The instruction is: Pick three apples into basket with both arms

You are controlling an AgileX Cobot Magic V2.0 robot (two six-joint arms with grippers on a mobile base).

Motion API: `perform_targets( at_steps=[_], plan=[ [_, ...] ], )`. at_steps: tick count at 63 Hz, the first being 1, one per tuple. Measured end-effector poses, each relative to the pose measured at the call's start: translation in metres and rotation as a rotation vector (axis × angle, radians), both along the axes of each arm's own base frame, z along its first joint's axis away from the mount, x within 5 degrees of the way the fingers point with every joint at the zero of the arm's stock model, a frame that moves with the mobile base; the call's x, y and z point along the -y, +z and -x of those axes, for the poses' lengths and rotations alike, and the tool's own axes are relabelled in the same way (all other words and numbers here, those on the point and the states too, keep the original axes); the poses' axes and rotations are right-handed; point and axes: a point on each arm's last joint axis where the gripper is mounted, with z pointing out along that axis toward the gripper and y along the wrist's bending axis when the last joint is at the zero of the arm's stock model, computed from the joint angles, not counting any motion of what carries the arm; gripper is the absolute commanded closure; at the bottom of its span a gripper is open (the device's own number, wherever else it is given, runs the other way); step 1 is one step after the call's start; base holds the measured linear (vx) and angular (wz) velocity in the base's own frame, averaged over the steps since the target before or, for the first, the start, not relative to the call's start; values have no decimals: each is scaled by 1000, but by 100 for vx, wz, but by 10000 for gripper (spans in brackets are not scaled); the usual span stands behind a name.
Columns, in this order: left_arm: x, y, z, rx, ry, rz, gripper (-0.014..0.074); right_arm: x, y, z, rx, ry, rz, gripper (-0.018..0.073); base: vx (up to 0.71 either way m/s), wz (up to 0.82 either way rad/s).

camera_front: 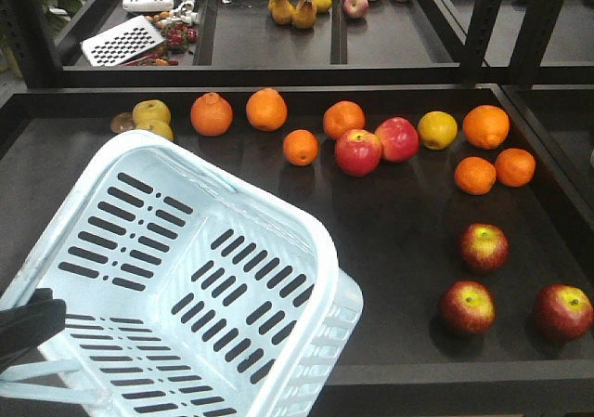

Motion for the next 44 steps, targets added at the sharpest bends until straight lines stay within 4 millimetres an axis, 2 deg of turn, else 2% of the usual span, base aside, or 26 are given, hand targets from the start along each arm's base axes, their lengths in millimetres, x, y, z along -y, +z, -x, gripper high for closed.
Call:
perform_targets(
  at_steps=[44],
  plan=[
    [0, 0, 0, 0, 0, 0, 603, 0, 0, 0, 0, 0, 0, 564, 12, -2]
  ],
)
